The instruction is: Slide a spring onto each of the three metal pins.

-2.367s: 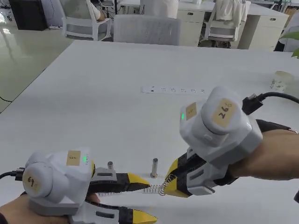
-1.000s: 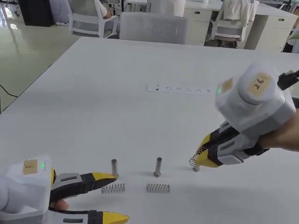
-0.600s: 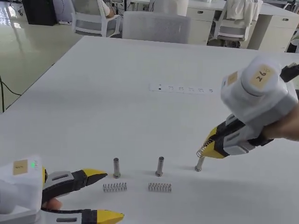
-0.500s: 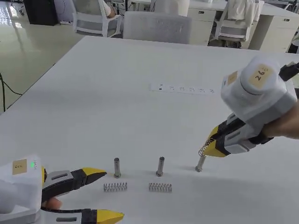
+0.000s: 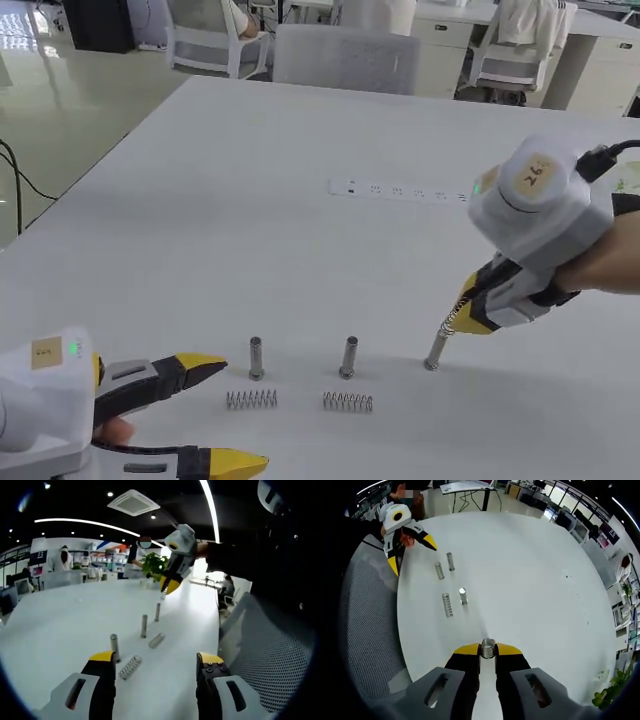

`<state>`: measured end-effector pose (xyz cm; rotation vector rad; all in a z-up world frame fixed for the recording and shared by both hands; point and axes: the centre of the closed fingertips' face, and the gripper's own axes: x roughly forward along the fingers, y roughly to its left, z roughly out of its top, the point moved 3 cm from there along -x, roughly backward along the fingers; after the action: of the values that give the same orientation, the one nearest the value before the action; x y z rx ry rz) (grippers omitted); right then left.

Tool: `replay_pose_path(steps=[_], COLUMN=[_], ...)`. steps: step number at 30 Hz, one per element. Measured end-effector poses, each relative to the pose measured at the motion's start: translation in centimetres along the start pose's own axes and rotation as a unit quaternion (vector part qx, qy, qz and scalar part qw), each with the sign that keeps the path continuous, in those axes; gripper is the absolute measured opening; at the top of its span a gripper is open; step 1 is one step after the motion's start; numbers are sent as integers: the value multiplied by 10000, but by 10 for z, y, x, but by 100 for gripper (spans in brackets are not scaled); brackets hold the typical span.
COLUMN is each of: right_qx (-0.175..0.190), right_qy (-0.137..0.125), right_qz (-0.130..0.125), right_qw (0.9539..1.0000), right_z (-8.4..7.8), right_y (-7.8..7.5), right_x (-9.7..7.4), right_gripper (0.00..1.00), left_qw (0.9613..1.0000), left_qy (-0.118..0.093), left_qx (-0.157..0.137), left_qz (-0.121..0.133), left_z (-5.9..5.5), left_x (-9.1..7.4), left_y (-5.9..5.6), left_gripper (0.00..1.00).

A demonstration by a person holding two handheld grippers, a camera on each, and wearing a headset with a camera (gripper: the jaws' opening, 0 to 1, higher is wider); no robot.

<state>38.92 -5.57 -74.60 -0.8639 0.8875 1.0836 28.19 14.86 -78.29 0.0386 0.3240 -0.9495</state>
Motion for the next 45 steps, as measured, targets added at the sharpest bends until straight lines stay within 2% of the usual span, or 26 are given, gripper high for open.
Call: replay_pose_path(steps=[10, 20, 30, 45], right_qx=[84, 115, 134, 273], right_qy=[171, 208, 283, 389], right_qz=[32, 97, 162, 284], right_qw=[9998, 9997, 9994, 9985], right_z=[-7, -8, -12, -21], right_y=[-7, -8, -12, -8], right_x=[10, 17, 31, 51], right_gripper=[8, 8, 8, 8], left_qw=[10000, 10000, 10000, 10000], left_qy=[-10, -7, 5, 17], left_qx=[-19, -30, -30, -28], left_qz=[7, 25, 24, 30], left_z=[0, 0, 0, -1], left_x=[1, 1, 1, 1], left_y=[0, 1, 1, -1], left_gripper=[61, 60, 60, 59])
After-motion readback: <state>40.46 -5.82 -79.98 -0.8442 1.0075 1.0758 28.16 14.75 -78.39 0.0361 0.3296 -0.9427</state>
